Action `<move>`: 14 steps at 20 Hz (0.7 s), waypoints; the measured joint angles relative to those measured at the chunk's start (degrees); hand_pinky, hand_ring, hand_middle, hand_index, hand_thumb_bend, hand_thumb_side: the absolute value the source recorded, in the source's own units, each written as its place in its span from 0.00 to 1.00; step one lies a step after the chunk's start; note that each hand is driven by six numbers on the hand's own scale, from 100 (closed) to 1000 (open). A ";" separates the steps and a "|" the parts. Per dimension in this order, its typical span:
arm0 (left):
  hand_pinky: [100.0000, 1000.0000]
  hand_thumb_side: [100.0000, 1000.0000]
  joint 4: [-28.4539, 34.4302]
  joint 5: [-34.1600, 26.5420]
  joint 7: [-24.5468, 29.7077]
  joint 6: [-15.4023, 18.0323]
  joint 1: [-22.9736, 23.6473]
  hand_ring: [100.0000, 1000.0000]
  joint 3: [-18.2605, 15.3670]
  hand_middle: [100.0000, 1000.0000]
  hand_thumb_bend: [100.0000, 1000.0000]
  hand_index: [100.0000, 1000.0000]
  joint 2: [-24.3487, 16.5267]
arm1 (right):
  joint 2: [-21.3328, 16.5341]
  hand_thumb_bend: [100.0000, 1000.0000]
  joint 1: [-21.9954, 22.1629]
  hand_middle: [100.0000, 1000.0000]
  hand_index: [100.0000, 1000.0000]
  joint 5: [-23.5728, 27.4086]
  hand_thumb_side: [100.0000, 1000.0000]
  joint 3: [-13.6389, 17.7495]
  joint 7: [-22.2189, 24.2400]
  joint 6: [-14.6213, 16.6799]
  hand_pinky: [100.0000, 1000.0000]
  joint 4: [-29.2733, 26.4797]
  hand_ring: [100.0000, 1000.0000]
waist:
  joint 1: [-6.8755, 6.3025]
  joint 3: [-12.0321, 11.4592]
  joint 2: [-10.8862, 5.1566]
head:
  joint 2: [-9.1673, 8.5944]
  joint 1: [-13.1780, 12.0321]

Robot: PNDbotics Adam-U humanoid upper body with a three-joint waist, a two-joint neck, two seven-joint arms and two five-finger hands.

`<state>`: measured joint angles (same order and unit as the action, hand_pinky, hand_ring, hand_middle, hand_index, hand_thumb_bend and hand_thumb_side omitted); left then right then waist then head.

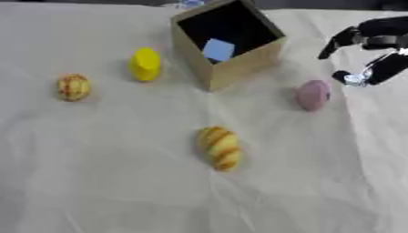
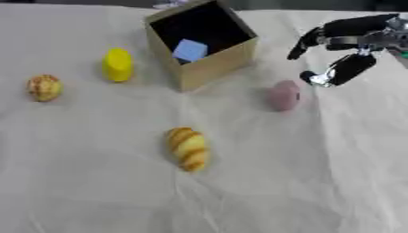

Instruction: Pick up objects on the table and place them in the box.

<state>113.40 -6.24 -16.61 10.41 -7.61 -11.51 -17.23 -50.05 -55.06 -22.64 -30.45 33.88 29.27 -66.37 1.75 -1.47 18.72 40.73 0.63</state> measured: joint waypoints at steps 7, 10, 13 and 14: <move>0.82 0.74 0.00 -0.17 0.18 -0.12 -0.05 0.60 0.02 0.59 0.10 0.78 0.01 | -0.24 0.19 1.66 0.74 0.85 1.05 0.30 -1.91 1.35 -2.21 0.88 -3.81 0.82 | -0.04 -0.35 0.02 | -0.02 0.07; 0.82 0.74 0.00 -0.35 0.21 -0.12 -0.07 0.60 0.05 0.59 0.10 0.78 0.01 | -0.19 0.25 1.74 0.73 0.85 1.09 0.22 -2.16 1.69 -3.76 0.88 -3.98 0.81 | -0.23 -0.39 0.05 | -0.05 0.10; 0.82 0.74 0.00 -0.39 0.37 -0.07 -0.09 0.60 0.22 0.59 0.10 0.78 0.03 | 0.18 0.26 1.68 0.73 0.85 0.49 0.21 -2.33 1.29 -5.15 0.87 -3.87 0.80 | -0.31 -0.43 0.29 | -0.42 0.25; 0.82 0.74 0.00 -0.39 0.42 -0.07 -0.10 0.60 0.32 0.59 0.10 0.78 0.03 | 0.44 0.27 1.67 0.73 0.85 0.13 0.22 -2.33 1.09 -5.45 0.87 -3.66 0.80 | -0.38 -0.47 0.40 | -0.46 0.29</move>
<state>113.40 -6.64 -16.19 10.34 -7.71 -11.20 -17.20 -49.61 -53.39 -22.51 -32.79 34.96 23.83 -70.04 1.38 -1.94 19.12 40.28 0.92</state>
